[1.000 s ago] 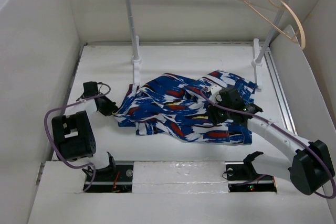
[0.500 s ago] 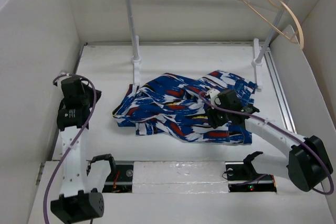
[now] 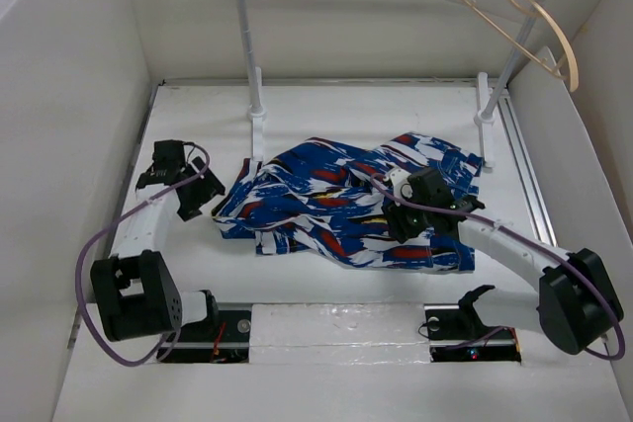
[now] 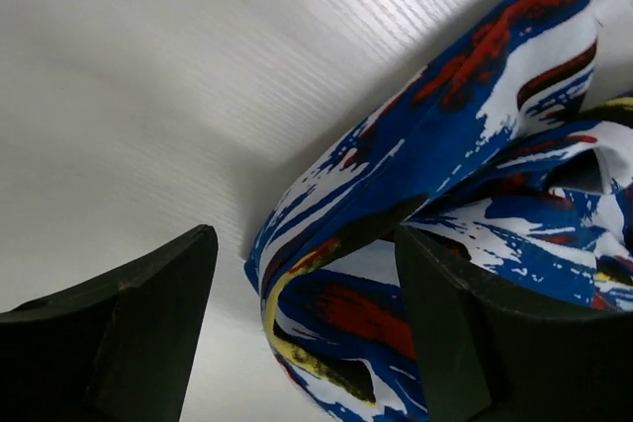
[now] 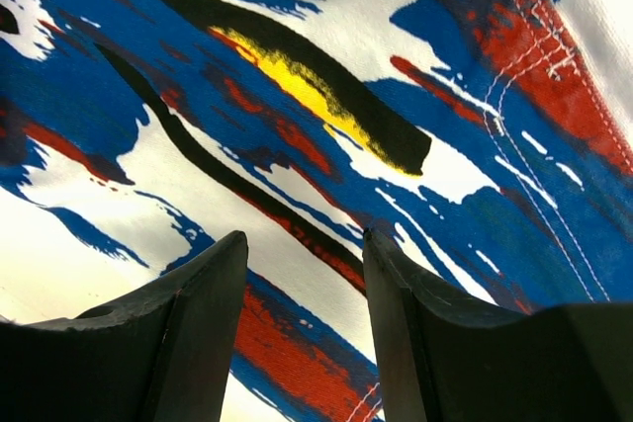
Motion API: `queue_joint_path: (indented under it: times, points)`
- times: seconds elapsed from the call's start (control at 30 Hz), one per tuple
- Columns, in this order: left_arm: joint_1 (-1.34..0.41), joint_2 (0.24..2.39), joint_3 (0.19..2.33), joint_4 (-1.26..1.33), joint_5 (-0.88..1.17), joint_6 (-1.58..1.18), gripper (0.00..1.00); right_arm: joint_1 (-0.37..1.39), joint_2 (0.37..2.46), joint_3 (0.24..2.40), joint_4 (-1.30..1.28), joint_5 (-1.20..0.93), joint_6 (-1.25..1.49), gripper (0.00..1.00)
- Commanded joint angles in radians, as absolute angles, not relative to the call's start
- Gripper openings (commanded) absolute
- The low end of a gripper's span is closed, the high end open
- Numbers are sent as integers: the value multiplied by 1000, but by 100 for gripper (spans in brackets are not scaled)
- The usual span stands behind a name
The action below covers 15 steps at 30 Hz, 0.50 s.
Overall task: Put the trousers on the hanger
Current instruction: Flatten out the trousers at the center of the board.
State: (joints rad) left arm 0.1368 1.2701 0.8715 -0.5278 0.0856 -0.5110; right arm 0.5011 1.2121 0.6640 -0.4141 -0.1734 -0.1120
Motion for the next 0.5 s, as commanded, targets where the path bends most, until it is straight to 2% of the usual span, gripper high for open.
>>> queue_joint_path:
  times: [0.0, 0.13, 0.23, 0.27, 0.3, 0.33, 0.47]
  points:
    - [114, 1284, 868, -462, 199, -422, 69, 518, 1190, 675, -354, -198, -107, 56]
    - [77, 1359, 807, -396, 228, -442, 62, 528, 1189, 664, -333, -203, -89, 56]
    - [77, 1410, 769, -335, 252, -457, 44, 528, 1200, 666, -324, -190, -87, 56]
    - [77, 1423, 769, -327, 250, -462, 24, 528, 1204, 667, -321, -186, -87, 56]
    - [77, 1440, 770, -331, 230, -469, 8, 528, 1210, 667, -319, -177, -84, 56]
    - [77, 1436, 773, -336, 215, -495, 0, 528, 1222, 664, -318, -164, -80, 56]
    - [77, 1251, 819, -470, 62, -586, 0, 503, 1281, 629, -278, -169, -45, 56]
